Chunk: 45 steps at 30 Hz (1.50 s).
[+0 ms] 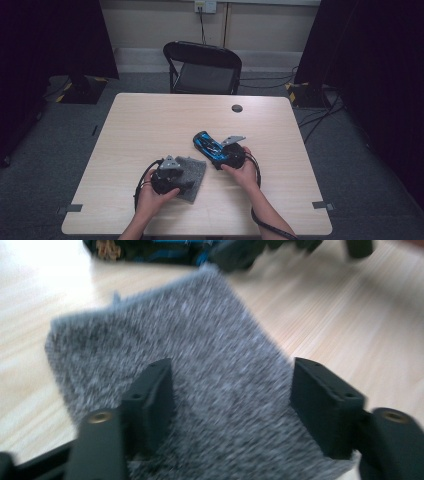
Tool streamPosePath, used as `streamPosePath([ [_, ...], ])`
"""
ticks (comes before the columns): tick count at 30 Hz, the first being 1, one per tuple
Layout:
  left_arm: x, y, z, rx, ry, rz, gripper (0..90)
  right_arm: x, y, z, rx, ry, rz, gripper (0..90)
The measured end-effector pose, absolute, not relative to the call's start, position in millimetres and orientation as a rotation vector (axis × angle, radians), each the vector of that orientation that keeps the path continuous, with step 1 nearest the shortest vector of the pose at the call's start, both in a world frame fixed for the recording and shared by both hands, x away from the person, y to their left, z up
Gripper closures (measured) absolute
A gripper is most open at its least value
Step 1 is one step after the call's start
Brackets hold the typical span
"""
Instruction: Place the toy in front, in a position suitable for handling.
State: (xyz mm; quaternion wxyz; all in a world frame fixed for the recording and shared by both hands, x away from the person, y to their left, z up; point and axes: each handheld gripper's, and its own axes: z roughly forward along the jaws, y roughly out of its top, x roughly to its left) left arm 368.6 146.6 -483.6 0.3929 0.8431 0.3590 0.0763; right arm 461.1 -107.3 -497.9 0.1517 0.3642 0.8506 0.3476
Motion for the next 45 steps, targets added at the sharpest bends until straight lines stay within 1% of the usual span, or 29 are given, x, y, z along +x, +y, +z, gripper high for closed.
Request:
streamPosePath([
  [3, 369, 149, -486, 2.142, 0.932, 0.193, 48.1, 460, -107, -498, 1.046, 2.437, 0.997, 25.4],
  [4, 369, 151, -485, 2.152, 0.94, 0.196, 48.1, 460, -107, -498, 1.046, 2.437, 0.997, 25.4],
  [5, 367, 154, -483, 2.181, 0.938, 0.196, 55.9, 458, -107, -498, 1.049, 2.432, 1.003, 25.4],
  [10, 358, 177, -478, 2.228, 0.968, 0.174, 68.7, 454, -107, -498, 1.04, 2.435, 1.004, 25.4],
  [11, 356, 184, -477, 2.237, 0.977, 0.17, 69.9, 454, -107, -498, 1.037, 2.438, 1.003, 25.4],
  [12, 356, 184, -477, 2.237, 0.977, 0.17, 70.3, 454, -107, -498, 1.037, 2.438, 1.003, 25.4],
  [13, 353, 196, -476, 2.24, 1.001, 0.177, 70.6, 453, -106, -498, 1.035, 2.444, 1.001, 25.5],
  [18, 350, 211, -475, 2.218, 1.041, 0.166, 70.4, 449, -106, -498, 1.023, 2.447, 1.007, 25.5],
  [20, 351, 212, -475, 2.213, 1.046, 0.163, 67.9, 447, -105, -498, 1.017, 2.45, 1.014, 25.5],
  [21, 350, 211, -475, 2.2, 1.061, 0.181, 64.9, 447, -105, -498, 1.009, 2.452, 1.015, 25.5],
  [22, 351, 210, -475, 2.192, 1.077, 0.188, 58.0, 446, -105, -498, 1.007, 2.452, 1.015, 25.4],
  [23, 351, 210, -475, 2.192, 1.077, 0.188, 48.6, 446, -105, -498, 1.007, 2.452, 1.015, 25.4],
  [24, 352, 210, -474, 2.167, 1.128, 0.216, 36.0, 445, -104, -498, 1.009, 2.445, 1.011, 25.1],
  [25, 352, 210, -474, 2.118, 1.173, 0.216, 30.7, 444, -104, -498, 1.026, 2.442, 1.008, 24.8],
  [27, 350, 209, -475, 2.093, 1.194, 0.218, 25.4, 443, -104, -499, 1.041, 2.431, 1.014, 24.1],
  [28, 350, 209, -475, 2.093, 1.194, 0.218, 21.9, 442, -104, -500, 1.044, 2.417, 1.017, 22.2],
  [33, 349, 206, -478, 2.073, 1.264, 0.271, 22.3, 438, -113, -504, 1.092, 2.379, 1.05, 15.2],
  [35, 350, 202, -480, 2.063, 1.291, 0.279, 22.7, 436, -114, -504, 1.077, 2.382, 1.033, 15.3],
  [37, 350, 201, -481, 2.067, 1.294, 0.289, 21.2, 435, -114, -504, 1.077, 2.382, 1.032, 15.6],
  [39, 351, 195, -480, 2.075, 1.305, 0.324, 21.2, 433, -114, -503, 1.059, 2.378, 1.028, 15.4],
  [42, 353, 191, -484, 2.082, 1.33, 0.329, 20.0, 431, -115, -503, 1.054, 2.381, 1.024, 15.5],
  [45, 354, 189, -485, 2.11, 1.309, 0.345, 18.5, 429, -115, -503, 1.046, 2.393, 1.031, 15.4],
])
